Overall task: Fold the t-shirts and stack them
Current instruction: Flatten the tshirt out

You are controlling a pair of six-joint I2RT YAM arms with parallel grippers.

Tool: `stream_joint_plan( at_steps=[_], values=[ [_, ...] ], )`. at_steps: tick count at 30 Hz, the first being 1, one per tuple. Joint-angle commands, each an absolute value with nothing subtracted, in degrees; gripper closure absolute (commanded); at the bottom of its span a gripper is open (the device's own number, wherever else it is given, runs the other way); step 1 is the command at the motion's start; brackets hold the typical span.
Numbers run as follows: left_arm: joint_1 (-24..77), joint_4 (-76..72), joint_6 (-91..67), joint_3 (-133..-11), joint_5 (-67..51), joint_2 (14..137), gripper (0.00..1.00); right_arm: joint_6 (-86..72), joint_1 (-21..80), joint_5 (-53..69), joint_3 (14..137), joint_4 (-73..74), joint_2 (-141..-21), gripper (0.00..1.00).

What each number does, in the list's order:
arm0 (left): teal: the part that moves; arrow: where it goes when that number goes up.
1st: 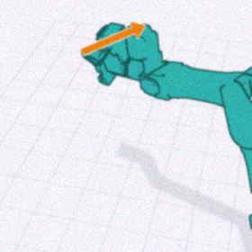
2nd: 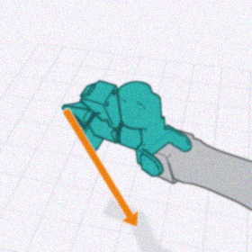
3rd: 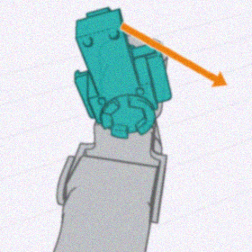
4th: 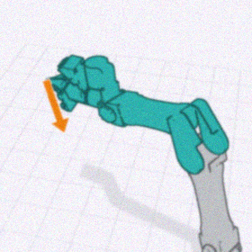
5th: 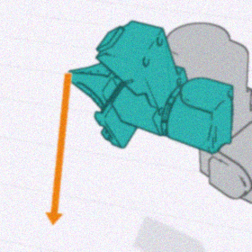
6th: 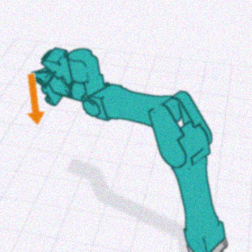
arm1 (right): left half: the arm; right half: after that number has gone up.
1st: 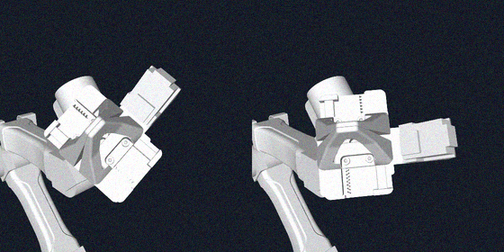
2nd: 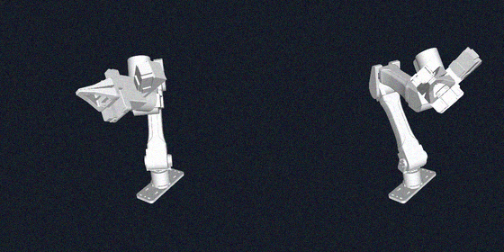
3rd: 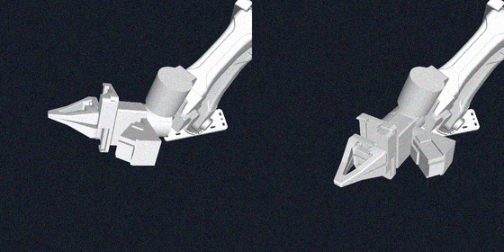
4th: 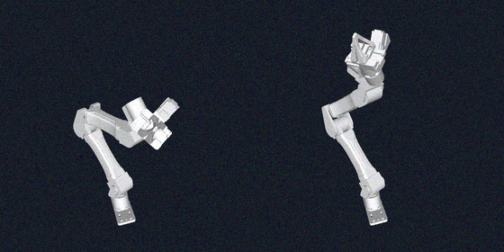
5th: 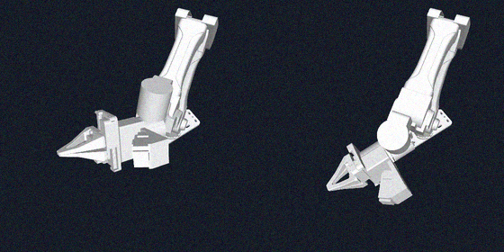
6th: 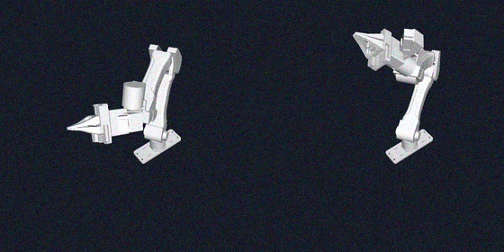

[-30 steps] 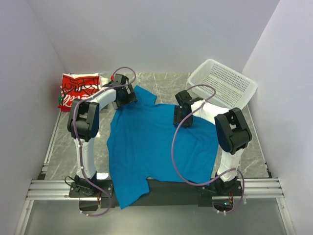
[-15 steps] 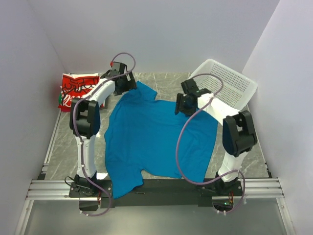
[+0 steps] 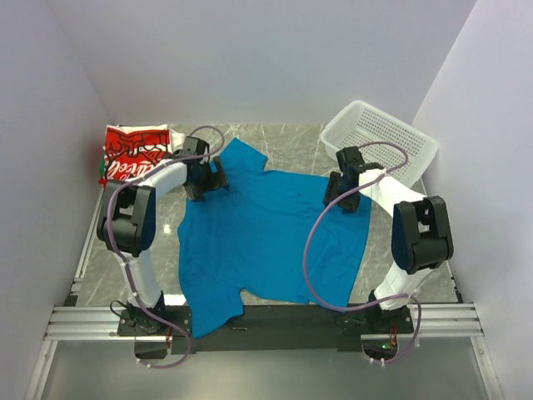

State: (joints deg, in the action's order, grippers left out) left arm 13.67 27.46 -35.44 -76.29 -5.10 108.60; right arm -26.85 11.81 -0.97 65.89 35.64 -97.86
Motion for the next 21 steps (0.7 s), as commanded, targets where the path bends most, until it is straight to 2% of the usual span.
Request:
stream_joint_plan(
  at_steps=[1,8,11,21],
  values=[
    [13.62,25.05,-36.47,-75.67,-8.88,108.37,0.01,-25.58,10.64,-2.63,65.74,33.75,-98.08,0.35],
    [13.62,27.51,-33.76,-80.14,-7.48,114.42,0.01,-24.35,9.76,-3.43,65.83,32.96,-103.53,0.35],
    [13.62,29.0,-32.08,-83.3,-5.81,117.49,0.01,-24.17,9.67,-2.9,66.35,32.78,-105.55,0.38],
    [11.87,33.75,-29.09,-95.0,-4.04,126.29,0.01,-24.08,8.7,-3.08,73.73,37.35,-110.74,0.39]
  ],
)
